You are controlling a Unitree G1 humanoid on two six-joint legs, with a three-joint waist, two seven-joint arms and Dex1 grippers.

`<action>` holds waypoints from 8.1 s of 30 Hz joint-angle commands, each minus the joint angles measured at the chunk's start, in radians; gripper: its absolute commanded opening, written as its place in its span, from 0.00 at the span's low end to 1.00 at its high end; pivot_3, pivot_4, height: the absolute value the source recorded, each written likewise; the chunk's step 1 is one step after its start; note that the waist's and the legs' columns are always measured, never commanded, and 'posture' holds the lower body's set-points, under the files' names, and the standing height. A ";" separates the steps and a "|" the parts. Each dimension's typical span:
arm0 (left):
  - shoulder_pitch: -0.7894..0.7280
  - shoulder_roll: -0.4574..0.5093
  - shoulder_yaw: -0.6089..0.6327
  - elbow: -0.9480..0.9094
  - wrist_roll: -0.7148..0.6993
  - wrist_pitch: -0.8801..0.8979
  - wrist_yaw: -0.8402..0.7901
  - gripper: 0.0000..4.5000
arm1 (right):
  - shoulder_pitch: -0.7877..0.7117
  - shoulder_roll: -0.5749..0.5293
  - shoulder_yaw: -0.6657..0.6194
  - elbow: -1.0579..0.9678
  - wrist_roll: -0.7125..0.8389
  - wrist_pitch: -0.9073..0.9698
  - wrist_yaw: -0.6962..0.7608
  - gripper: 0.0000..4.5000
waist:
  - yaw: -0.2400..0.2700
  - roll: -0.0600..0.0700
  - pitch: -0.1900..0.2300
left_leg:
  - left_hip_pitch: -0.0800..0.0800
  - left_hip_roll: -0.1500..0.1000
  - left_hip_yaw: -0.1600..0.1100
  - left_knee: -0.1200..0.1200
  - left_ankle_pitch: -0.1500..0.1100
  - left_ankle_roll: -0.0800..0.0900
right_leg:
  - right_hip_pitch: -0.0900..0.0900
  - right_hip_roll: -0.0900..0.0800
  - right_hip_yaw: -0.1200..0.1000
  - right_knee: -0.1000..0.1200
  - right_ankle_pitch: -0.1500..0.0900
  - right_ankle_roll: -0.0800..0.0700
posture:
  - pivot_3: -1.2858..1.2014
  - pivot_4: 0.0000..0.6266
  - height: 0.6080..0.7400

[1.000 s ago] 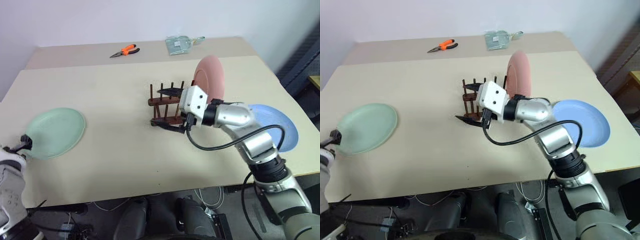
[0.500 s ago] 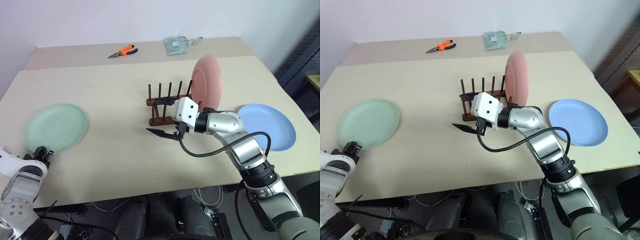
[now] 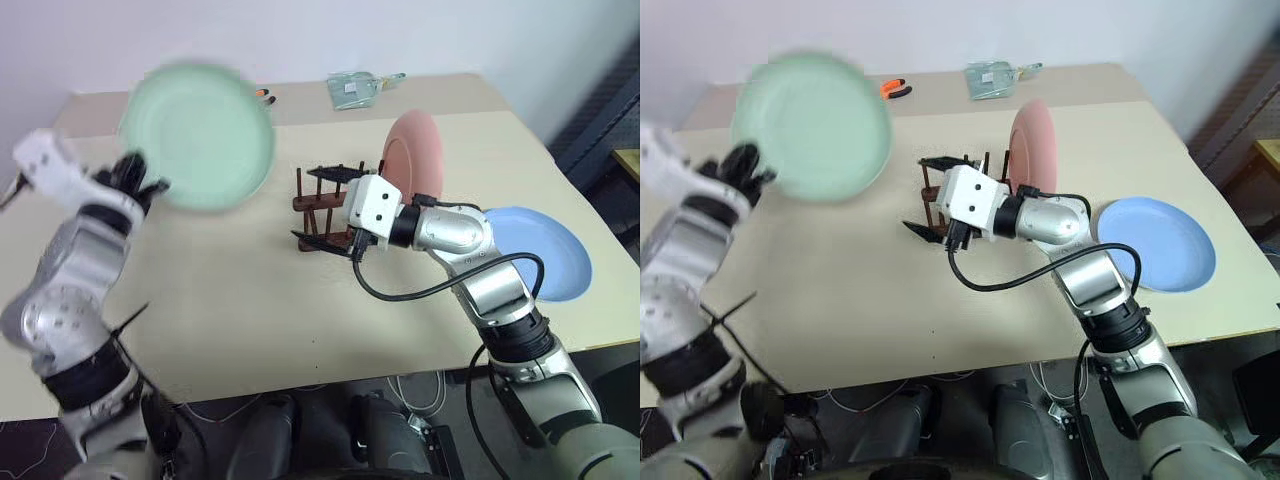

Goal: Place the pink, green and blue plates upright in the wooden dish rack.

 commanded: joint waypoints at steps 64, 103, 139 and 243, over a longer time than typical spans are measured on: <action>0.596 0.051 -0.439 -0.059 0.485 -0.486 -0.548 0.55 | 0.071 0.309 -0.435 -0.057 0.829 0.610 -0.634 0.54 | -0.014 0.006 0.001 | -0.001 0.005 -0.001 -0.002 -0.001 0.003 | -0.002 0.005 0.004 0.000 0.002 -0.005 | 0.52 0.24 1.00; 0.494 0.005 -0.551 0.063 0.546 -0.506 -0.675 0.55 | 0.101 -0.300 -0.672 -0.215 0.666 0.563 -0.145 1.00 | 0.014 0.007 0.002 | -0.004 0.005 -0.001 0.000 -0.002 0.004 | -0.002 0.004 0.002 -0.003 0.002 -0.005 | 0.52 0.24 1.00; 0.461 0.015 -0.533 0.142 0.623 -0.591 -0.710 0.55 | 0.209 -0.191 -0.576 -0.032 0.211 0.311 -0.412 0.00 | 0.011 0.011 0.001 | -0.003 0.006 0.002 0.002 -0.002 0.005 | -0.001 0.006 0.003 -0.002 0.002 -0.004 | 0.52 0.24 1.00; 0.580 0.099 -0.420 0.136 0.579 -0.511 -0.773 0.55 | -0.127 0.511 -0.405 -0.037 1.346 0.593 -1.230 0.00 | -0.019 0.016 0.003 | -0.004 0.008 0.000 -0.002 -0.002 0.005 | -0.007 0.007 0.004 0.000 0.003 -0.006 | 0.52 0.24 1.00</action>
